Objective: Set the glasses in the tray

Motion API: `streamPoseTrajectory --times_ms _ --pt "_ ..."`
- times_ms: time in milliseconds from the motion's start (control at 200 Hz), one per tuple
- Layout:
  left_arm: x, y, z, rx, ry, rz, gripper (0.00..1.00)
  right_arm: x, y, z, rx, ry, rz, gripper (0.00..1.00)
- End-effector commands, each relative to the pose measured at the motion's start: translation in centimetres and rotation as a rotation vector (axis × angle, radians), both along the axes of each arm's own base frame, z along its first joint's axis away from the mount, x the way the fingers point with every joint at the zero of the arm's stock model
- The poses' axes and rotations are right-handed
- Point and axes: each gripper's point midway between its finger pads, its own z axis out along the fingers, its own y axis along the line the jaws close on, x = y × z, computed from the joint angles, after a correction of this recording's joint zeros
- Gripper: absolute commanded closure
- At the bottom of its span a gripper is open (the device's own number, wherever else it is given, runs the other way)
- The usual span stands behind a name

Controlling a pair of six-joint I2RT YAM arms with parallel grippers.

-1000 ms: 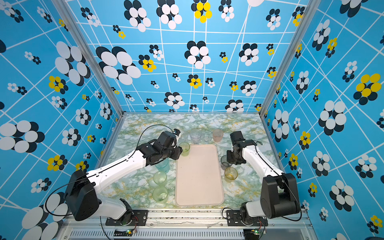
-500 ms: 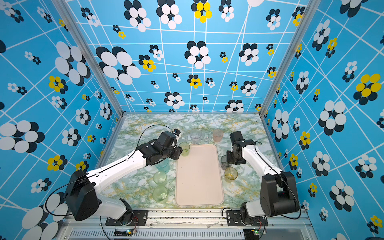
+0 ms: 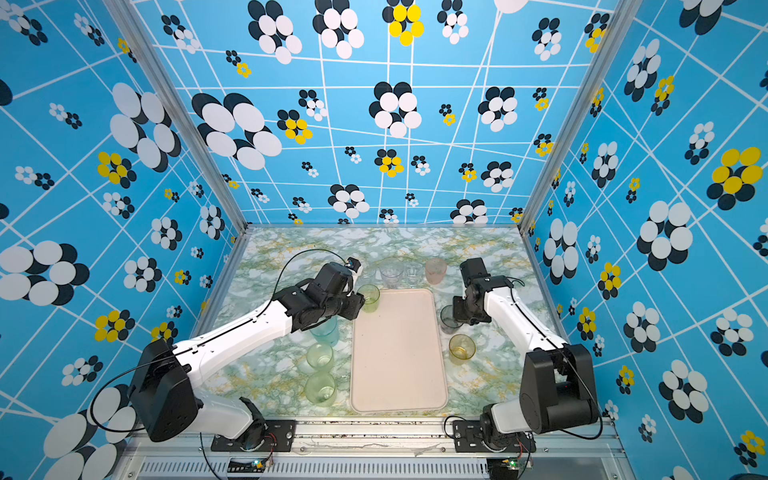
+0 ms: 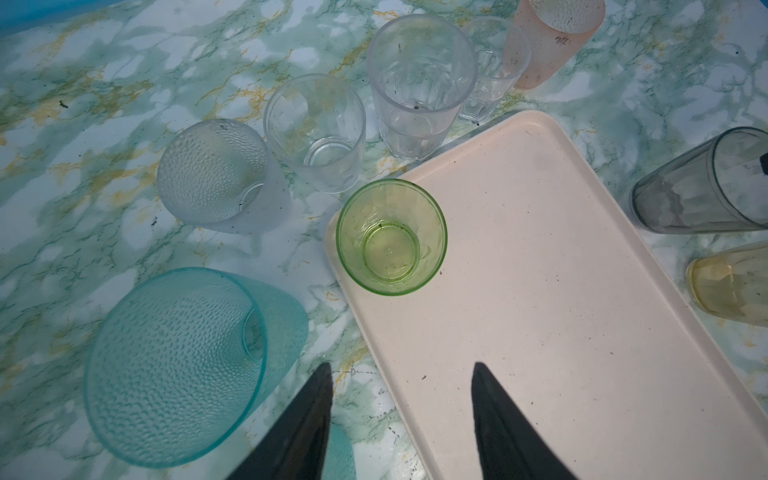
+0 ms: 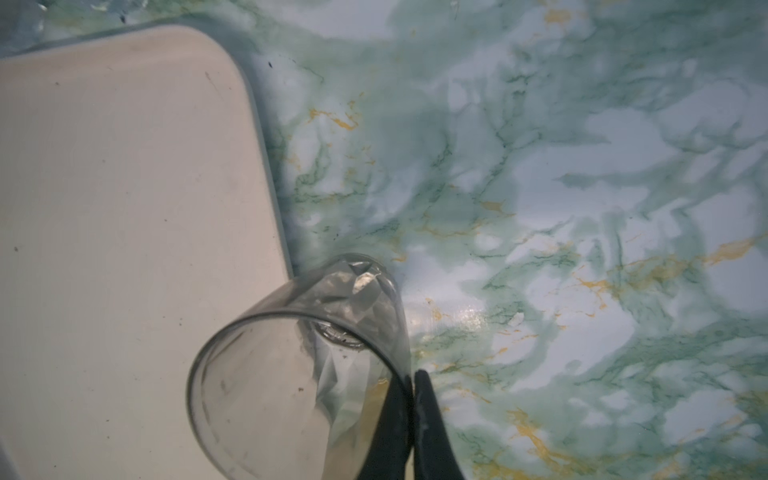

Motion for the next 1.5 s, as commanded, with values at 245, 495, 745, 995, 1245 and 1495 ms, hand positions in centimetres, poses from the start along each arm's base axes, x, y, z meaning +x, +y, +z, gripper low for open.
streamPoseTrajectory --times_ms 245,495,745,995,1245,1495 --pt "0.6 -0.3 0.3 0.0 -0.022 -0.007 0.45 2.6 2.5 3.8 0.065 -0.097 0.042 0.98" --pt "0.7 -0.4 0.4 -0.005 -0.021 -0.008 0.45 4.3 6.8 3.8 0.072 -0.102 0.138 0.98" --pt "0.6 -0.3 0.4 -0.003 -0.02 -0.009 0.45 6.3 10.5 3.1 0.053 -0.086 0.217 0.98" --pt "0.7 -0.3 0.4 -0.004 -0.02 -0.008 0.45 7.4 13.5 2.3 0.034 -0.07 0.279 0.98" --pt "0.8 -0.1 0.1 -0.004 -0.015 -0.006 0.45 8.1 14.9 1.4 0.015 -0.047 0.31 0.98" --pt "0.7 0.3 0.0 -0.008 -0.012 -0.002 0.44 8.5 15.3 0.6 0.005 -0.03 0.315 0.98"
